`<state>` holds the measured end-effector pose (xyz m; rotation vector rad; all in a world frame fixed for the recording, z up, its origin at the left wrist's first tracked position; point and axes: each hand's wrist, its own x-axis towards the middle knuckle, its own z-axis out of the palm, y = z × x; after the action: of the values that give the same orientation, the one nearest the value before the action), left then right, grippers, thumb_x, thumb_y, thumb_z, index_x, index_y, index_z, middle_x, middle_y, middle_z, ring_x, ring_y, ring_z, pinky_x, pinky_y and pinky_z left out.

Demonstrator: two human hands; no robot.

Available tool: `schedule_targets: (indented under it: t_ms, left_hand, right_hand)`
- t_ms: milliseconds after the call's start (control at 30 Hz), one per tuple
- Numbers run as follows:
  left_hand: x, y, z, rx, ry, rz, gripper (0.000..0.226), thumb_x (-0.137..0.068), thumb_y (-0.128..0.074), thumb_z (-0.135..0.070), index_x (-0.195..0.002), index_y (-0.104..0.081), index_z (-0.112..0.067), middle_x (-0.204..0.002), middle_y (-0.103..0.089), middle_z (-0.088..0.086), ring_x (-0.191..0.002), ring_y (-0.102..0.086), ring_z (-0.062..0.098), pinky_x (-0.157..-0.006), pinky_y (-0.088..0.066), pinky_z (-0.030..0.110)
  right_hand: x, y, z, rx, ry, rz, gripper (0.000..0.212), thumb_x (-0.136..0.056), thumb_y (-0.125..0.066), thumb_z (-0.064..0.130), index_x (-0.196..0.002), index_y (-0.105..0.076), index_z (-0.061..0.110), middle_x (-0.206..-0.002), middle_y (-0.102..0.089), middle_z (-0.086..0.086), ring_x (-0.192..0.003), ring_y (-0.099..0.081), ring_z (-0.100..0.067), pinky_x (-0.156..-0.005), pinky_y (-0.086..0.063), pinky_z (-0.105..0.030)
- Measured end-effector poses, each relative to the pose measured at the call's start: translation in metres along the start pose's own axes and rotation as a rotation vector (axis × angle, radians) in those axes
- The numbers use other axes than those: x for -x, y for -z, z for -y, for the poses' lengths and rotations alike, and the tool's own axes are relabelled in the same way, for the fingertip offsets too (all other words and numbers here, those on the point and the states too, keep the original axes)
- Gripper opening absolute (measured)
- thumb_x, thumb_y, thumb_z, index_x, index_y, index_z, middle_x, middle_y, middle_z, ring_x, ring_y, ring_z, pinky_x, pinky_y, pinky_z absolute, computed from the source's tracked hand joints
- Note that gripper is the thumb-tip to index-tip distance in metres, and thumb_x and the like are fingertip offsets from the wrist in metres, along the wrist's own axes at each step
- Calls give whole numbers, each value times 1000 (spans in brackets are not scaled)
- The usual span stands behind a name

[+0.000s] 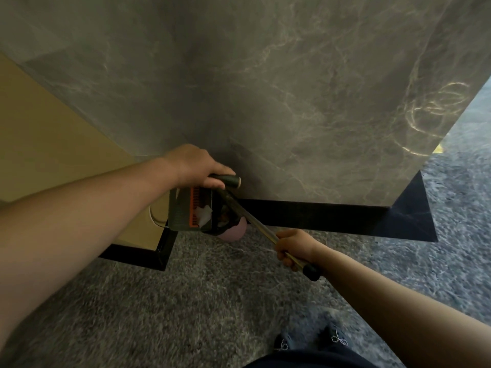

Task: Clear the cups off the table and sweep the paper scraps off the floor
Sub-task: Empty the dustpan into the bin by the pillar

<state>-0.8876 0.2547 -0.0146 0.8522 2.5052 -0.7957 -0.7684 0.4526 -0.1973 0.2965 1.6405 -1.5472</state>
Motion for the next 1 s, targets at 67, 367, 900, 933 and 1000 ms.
schedule_targets:
  t_ms: [67,367,900,933,1000]
  left_hand:
    - [0,1,1,-6,-1,-23,48,-94,-37,-61,-141,-31,-54,-98,-61,-1,-84,-56,17,-61,-34,28]
    - [-3,-1,0,10,56,-56,48,-95,-36,-60,-142,-30,-52,-91,-58,-2,-76,-51,14,-52,-30,23]
    - [-11,-3,7,27,139,-106,51,-94,-38,-61,-143,-33,-49,-119,-64,4,-101,-61,23,-65,-35,29]
    - [-11,-4,8,23,146,-104,51,-94,-38,-60,-143,-33,-48,-119,-64,4,-100,-61,23,-64,-35,29]
    - [-10,-8,1,-25,96,-48,51,-94,-36,-62,-143,-31,-50,-115,-64,3,-98,-61,22,-63,-35,29]
  right_hand:
    - [0,-1,0,-8,-6,3,11,-87,-48,1,-92,-56,7,-63,-51,-8,-41,-46,-13,-38,-37,-21]
    - [1,2,1,-22,-12,6,10,-86,-47,1,-88,-54,7,-62,-50,-8,-40,-45,-13,-38,-36,-21]
    - [-4,2,3,-14,-9,-17,11,-85,-46,1,-82,-54,7,-64,-51,-12,-41,-45,-15,-37,-38,-21]
    - [-4,3,3,-17,-10,-20,11,-85,-46,1,-83,-55,7,-64,-51,-12,-41,-45,-15,-37,-38,-20]
    - [-5,1,3,-25,-12,-21,11,-85,-46,1,-82,-55,7,-64,-51,-13,-42,-45,-16,-37,-37,-21]
